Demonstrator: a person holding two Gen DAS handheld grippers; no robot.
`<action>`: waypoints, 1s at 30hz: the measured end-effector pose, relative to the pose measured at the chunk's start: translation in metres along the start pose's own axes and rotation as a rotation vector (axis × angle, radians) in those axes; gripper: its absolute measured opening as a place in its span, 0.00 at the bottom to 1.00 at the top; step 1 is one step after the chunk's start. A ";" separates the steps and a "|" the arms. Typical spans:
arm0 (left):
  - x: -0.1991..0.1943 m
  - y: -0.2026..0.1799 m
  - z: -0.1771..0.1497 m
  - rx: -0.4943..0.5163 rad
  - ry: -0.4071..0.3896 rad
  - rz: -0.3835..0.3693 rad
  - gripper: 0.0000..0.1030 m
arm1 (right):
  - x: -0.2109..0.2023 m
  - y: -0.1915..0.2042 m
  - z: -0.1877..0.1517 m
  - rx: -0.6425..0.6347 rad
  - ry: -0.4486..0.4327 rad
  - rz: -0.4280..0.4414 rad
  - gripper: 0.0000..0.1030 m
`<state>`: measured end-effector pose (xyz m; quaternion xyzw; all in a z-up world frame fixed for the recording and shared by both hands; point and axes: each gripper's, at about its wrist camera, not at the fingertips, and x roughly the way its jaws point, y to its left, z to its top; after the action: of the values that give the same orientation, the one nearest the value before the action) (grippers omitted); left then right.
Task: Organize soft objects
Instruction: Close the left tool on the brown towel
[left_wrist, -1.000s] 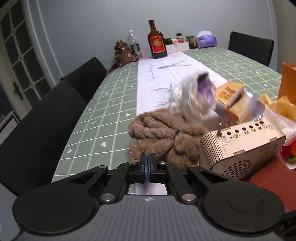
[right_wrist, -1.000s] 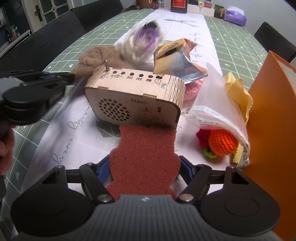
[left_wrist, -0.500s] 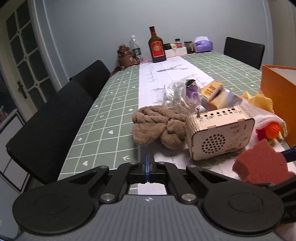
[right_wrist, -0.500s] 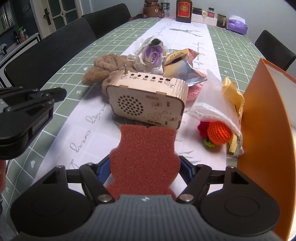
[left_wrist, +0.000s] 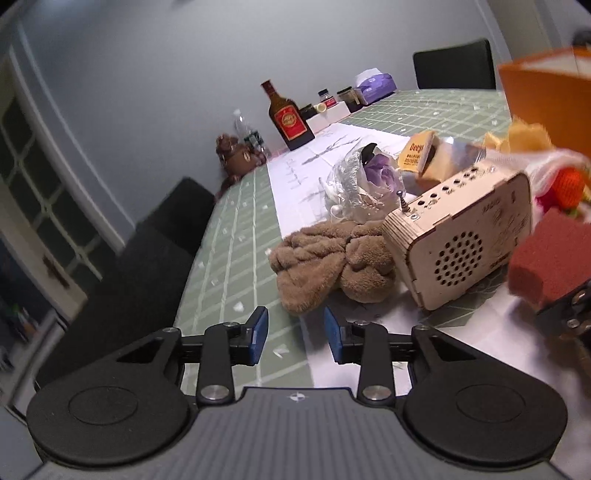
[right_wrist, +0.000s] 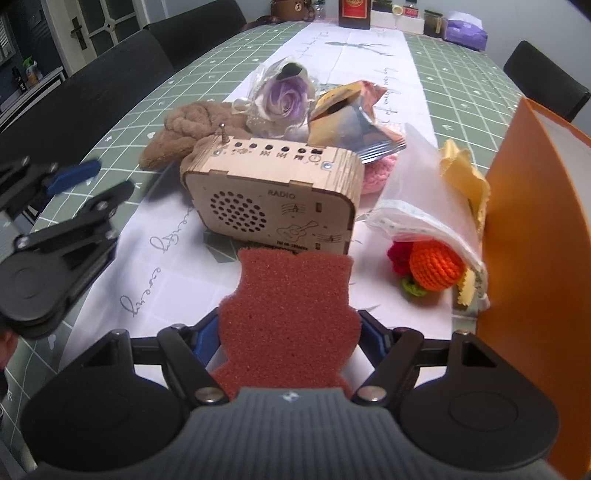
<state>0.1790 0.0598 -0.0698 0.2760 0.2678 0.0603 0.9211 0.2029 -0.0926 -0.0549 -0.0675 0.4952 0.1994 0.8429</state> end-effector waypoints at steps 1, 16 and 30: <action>0.004 -0.005 0.000 0.043 -0.013 0.024 0.40 | 0.001 0.000 0.000 -0.006 0.004 0.000 0.73; 0.050 -0.049 0.002 0.415 0.015 0.101 0.42 | 0.011 -0.016 0.004 0.024 0.041 0.048 0.74; 0.046 -0.027 0.017 0.219 0.101 0.028 0.09 | 0.007 -0.013 -0.003 0.023 0.046 0.051 0.74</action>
<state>0.2258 0.0412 -0.0933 0.3754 0.3149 0.0572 0.8698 0.2090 -0.1030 -0.0637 -0.0497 0.5185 0.2133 0.8266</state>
